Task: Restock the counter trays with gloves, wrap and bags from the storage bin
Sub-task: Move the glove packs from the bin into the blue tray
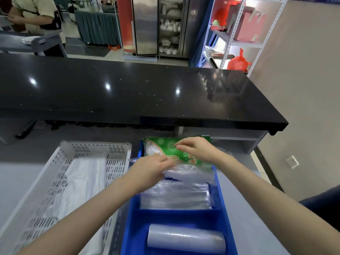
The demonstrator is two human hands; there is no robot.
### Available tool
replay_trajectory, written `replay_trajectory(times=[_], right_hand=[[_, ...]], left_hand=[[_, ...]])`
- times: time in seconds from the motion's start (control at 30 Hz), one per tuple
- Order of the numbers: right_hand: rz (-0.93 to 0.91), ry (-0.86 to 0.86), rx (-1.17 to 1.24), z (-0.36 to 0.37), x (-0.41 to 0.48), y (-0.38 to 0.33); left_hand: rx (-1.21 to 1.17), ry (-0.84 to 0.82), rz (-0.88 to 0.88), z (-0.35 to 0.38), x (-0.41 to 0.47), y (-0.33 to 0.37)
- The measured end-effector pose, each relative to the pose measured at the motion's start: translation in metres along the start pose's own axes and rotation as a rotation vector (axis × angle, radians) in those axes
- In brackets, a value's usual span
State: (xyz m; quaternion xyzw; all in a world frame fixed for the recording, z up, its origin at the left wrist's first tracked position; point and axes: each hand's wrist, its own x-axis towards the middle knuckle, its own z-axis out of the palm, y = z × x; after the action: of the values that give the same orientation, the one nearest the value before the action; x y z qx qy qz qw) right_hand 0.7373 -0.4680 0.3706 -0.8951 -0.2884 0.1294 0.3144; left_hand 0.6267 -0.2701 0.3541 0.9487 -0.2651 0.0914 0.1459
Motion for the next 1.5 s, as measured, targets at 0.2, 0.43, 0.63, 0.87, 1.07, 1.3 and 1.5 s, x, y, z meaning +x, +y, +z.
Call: replay_trajectory(times=[0.2,0.43,0.63,0.87,1.07,1.3,1.5], right_hand=[[0.058,-0.185,-0.06,-0.004,-0.03,-0.005],[-0.106,0.214,-0.537,0.038,-0.028,0.014],[-0.212,0.34,-0.712,0.057,-0.024,0.024],[-0.231,0.303,-0.674,0.071,-0.02,0.035],[-0.164,0.36,-0.781,0.073,-0.038,0.048],[0.056,0.106,-0.423,0.072,-0.039,0.059],[0.064,-0.017,-0.378,0.061,-0.034,0.057]], left_hand=[[-0.064,0.006,-0.193,0.024,0.028,-0.028],[-0.147,0.106,-0.257,0.052,0.041,-0.026],[0.004,0.113,-0.147,0.056,0.025,-0.026],[0.223,0.113,-0.04,0.053,0.002,-0.036],[0.113,0.072,-0.124,0.055,0.003,-0.032],[-0.053,-0.035,-0.263,0.057,0.009,-0.044],[-0.002,-0.072,-0.168,0.056,0.005,-0.043]])
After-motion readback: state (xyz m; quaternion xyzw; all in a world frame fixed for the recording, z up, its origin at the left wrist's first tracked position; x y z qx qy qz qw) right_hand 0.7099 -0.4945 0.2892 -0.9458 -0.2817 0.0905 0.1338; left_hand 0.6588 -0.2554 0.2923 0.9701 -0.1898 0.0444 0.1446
